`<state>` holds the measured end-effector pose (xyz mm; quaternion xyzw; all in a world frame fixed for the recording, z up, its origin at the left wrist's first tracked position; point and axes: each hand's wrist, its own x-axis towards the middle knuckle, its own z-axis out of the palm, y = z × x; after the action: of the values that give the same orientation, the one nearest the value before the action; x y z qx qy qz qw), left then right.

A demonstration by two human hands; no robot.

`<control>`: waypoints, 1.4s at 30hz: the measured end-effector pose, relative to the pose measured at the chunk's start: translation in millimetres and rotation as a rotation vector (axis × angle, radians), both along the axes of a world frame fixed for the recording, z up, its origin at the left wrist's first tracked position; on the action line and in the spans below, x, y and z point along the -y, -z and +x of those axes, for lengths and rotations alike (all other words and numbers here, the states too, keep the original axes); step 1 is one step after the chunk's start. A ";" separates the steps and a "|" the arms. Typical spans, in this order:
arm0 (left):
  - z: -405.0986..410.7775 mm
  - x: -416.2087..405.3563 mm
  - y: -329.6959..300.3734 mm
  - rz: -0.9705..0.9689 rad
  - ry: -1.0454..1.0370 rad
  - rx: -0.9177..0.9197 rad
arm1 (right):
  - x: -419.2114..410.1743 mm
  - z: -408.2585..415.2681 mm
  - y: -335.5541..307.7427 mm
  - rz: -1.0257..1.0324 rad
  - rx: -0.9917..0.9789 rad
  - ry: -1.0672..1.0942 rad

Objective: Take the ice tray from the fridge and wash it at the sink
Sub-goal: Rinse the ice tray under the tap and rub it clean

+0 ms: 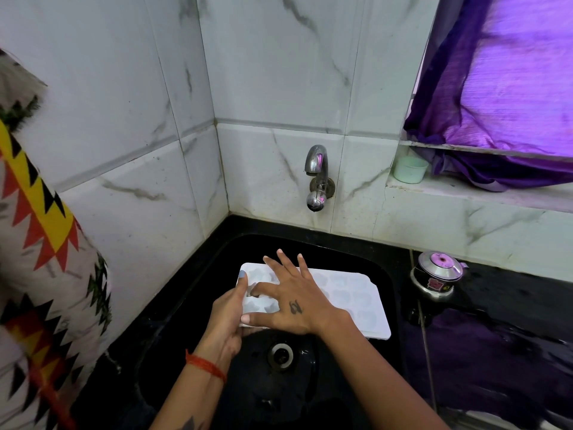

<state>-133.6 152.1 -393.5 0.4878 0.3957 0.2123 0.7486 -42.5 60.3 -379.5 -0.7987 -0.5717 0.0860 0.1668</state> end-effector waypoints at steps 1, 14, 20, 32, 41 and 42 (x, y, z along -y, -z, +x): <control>-0.1 0.5 -0.1 0.001 0.000 0.002 | 0.2 -0.1 0.2 -0.002 0.019 0.002; -0.1 0.7 -2.0 0.006 -0.006 -0.013 | 2.0 -2.5 2.6 0.005 0.029 0.014; 0.5 -4.5 -0.2 -0.001 -0.022 -0.016 | 8.8 2.7 5.1 0.128 -0.006 0.016; -2.6 -20.5 -4.8 -0.023 -0.077 -0.027 | 77.2 36.3 8.6 0.491 0.042 0.324; -3.9 -24.7 -4.5 -0.027 -0.100 0.000 | 99.4 44.9 35.1 0.557 0.098 0.457; -4.3 -24.9 -4.0 -0.027 -0.102 0.003 | 99.4 44.3 37.7 0.548 0.103 0.459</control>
<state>-137.8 177.0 -389.5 0.4566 0.4216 0.2456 0.7440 1.8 -39.2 -417.2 -0.8352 -0.3870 -0.1502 0.3606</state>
